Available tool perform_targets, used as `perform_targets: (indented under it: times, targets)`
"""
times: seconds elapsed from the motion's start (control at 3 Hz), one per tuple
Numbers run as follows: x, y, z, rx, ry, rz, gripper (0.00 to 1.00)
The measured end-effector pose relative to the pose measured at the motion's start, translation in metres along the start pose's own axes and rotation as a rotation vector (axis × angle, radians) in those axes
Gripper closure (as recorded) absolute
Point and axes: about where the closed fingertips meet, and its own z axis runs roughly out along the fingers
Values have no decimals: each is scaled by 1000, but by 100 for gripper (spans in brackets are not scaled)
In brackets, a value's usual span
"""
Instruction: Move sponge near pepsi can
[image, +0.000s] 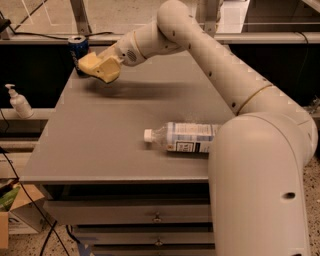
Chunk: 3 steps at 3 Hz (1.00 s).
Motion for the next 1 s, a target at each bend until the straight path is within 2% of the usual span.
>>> perform_targets:
  times: [0.33, 0.67, 1.0]
  targets:
    - [-10, -7, 4, -2, -22, 9, 13]
    - [-11, -6, 7, -5, -23, 8, 0]
    - [-11, -6, 7, -5, -23, 8, 0]
